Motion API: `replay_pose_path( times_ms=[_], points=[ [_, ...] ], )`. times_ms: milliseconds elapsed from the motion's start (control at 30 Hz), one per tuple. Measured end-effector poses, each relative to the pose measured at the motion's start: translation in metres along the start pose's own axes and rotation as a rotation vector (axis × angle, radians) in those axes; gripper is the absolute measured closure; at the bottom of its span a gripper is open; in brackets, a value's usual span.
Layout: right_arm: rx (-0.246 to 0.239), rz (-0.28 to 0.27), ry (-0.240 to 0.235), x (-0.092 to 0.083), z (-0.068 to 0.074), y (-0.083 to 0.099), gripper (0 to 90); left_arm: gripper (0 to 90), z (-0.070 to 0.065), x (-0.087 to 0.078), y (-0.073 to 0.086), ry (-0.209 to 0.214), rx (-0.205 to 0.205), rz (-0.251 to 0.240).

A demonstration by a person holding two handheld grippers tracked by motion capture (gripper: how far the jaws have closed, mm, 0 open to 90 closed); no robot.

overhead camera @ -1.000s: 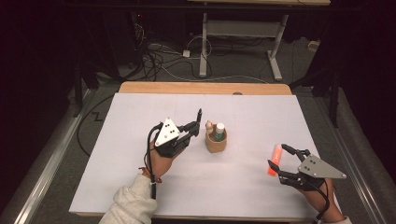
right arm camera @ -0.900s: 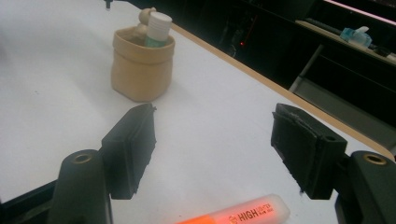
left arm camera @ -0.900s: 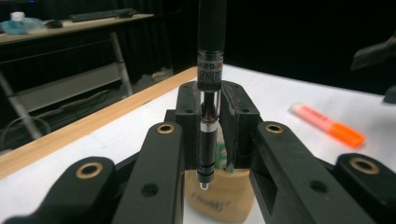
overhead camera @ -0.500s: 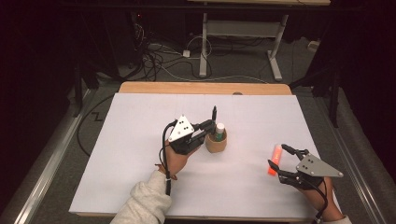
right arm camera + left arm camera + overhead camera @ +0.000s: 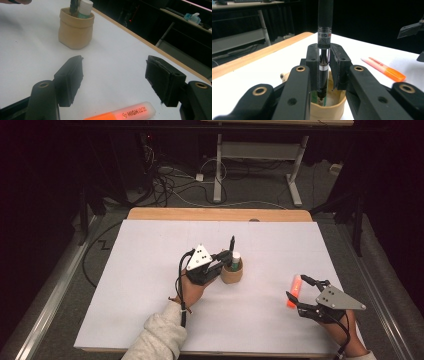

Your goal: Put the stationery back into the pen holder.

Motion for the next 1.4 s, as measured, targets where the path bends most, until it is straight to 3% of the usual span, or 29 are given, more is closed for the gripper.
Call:
replay_pose_path(
  times_ms=[567, 1033, 1400],
  points=[
    [0.018, 0.004, 0.023, -0.002, -0.006, 0.001, 30.9, 76.2, 0.002, 0.009, 0.009, -0.03, 0.01, 0.09],
    [0.017, 0.014, 0.015, -0.001, -0.006, 0.003, 30.9, 76.0, 0.003, 0.007, 0.01, -0.036, 0.009, 0.097],
    [0.021, 0.018, 0.014, -0.001, -0.007, 0.004, 31.0, 75.9, -0.001, -0.006, 0.007, -0.068, 0.075, 0.1]
  ],
)
Point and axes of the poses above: each handheld gripper's, and its own axes: x roughly forward along the jaws, y roughly out of its underside, z roughly to its left, the point moved 2 cm from there along x, roughly forward along the jaws, and after that the axes turned 7 degrees about z, right-handed, at the moved point
